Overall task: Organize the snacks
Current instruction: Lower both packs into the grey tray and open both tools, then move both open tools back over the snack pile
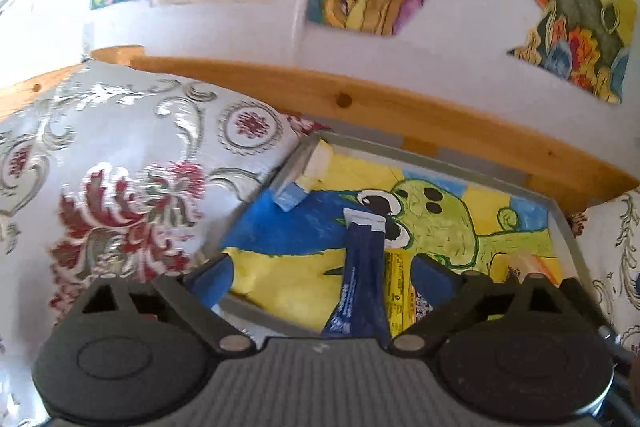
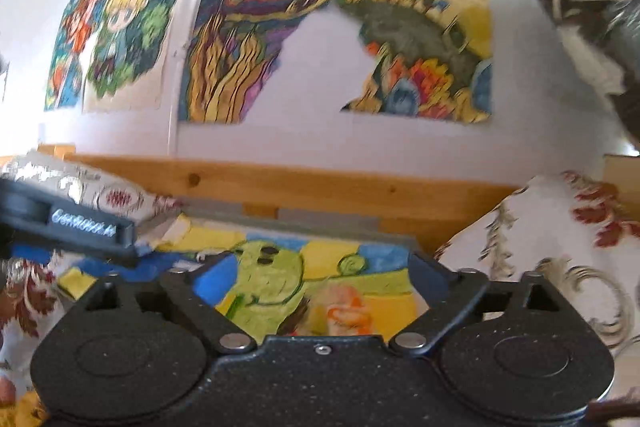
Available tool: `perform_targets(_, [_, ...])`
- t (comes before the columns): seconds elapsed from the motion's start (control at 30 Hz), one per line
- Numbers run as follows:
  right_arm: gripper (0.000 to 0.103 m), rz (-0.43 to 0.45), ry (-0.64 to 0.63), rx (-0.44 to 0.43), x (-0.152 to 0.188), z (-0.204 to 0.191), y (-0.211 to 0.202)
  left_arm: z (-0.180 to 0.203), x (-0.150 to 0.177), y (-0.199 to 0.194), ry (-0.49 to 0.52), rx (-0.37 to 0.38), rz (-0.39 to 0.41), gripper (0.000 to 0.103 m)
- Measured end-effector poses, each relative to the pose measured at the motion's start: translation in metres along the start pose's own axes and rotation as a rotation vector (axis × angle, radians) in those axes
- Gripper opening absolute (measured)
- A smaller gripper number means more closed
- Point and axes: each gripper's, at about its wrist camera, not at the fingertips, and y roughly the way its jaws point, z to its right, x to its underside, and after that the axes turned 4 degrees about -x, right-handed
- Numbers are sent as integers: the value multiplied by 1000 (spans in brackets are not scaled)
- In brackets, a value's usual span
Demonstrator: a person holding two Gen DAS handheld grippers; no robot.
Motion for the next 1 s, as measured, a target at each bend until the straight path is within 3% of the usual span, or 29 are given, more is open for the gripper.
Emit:
perform_targets(0.1, [102, 27, -3, 12, -7, 0, -16, -8, 4, -18, -4, 1, 29, 101])
perform_targets(0.53, [102, 124, 19, 46, -19, -14, -89, -49, 21, -98, -22, -36, 160, 102])
perform_targets(0.8, [102, 173, 21, 2, -10, -33, -141, -90, 50, -123, -28, -75, 121, 102])
perform_targets(1.0, [102, 154, -18, -25, 3, -49, -170, -113, 71, -136, -16, -73, 76, 102])
